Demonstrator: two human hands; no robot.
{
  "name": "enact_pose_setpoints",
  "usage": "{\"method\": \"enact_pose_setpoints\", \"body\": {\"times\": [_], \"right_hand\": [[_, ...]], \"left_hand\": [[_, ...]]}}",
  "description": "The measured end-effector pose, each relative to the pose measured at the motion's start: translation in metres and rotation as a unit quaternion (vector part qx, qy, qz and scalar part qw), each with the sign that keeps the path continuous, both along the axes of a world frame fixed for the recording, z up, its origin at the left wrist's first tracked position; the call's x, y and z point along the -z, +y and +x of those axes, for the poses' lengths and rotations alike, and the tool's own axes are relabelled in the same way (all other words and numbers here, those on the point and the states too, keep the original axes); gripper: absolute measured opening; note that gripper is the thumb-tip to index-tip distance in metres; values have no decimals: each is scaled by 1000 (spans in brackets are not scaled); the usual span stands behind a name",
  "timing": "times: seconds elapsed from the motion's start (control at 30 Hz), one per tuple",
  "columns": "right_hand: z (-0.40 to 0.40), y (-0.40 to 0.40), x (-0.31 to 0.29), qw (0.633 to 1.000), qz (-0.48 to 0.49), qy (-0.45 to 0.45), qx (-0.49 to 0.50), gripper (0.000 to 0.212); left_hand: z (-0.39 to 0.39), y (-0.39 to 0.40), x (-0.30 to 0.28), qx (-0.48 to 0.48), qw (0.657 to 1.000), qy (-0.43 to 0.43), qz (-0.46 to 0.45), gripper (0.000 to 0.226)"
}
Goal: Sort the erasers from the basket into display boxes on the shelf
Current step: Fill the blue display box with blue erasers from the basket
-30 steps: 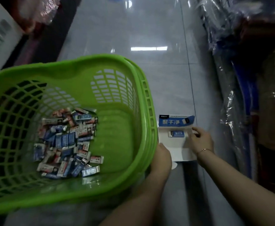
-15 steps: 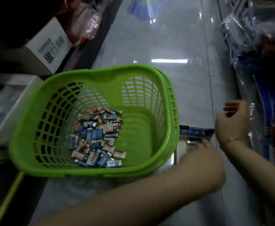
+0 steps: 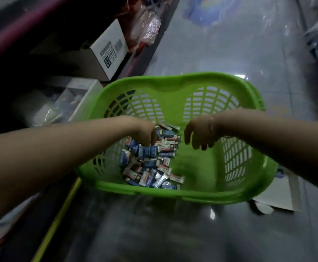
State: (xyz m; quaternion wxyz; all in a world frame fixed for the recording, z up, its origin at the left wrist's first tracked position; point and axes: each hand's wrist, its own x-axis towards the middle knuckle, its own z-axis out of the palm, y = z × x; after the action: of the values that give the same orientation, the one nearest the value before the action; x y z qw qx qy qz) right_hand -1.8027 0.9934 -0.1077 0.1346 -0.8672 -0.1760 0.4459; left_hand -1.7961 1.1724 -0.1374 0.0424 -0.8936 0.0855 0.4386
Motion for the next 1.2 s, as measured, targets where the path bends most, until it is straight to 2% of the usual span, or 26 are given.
{"method": "enact_pose_setpoints", "body": {"times": [0.03,0.1,0.17,0.23,0.37,0.47,0.53,0.73,0.83,0.87,0.93,1.0,1.1,1.2], "right_hand": [[-2,14,20,996,-65,19,-50,33],[-3,37,52,982,-132,-11,-133,36],[-2,54,76,969,-138,-79,-189,38],[-1,67,95,959,-137,-105,-224,38],[1,75,120,974,-90,-112,-178,44],[3,81,130,972,-72,-152,-162,48],[1,87,136,964,-87,-175,-183,48],[11,80,132,974,-112,-101,-171,38],[33,67,123,996,-82,3,-33,23],[41,64,120,998,-54,0,28,19],[53,59,118,989,2,-81,125,16],[58,57,125,973,28,-179,142,16],[53,63,140,969,40,-240,49,25],[49,70,156,965,0,-262,-31,47]], "left_hand": [[0,9,15,18,1000,-1,8,38],[-2,19,39,63,998,-21,12,52],[-3,24,59,94,995,-33,23,65],[-4,25,74,102,993,-30,46,72],[4,23,93,81,992,-58,80,55],[15,20,96,76,992,-39,90,60],[20,21,98,29,997,-18,69,60],[36,36,89,-102,992,75,13,33],[34,28,85,-68,990,102,65,48],[31,23,86,-38,990,101,95,53],[23,13,90,15,986,97,132,54],[16,7,94,44,983,103,143,54],[10,12,99,50,987,88,129,53],[14,20,99,-37,984,135,107,36]]}}
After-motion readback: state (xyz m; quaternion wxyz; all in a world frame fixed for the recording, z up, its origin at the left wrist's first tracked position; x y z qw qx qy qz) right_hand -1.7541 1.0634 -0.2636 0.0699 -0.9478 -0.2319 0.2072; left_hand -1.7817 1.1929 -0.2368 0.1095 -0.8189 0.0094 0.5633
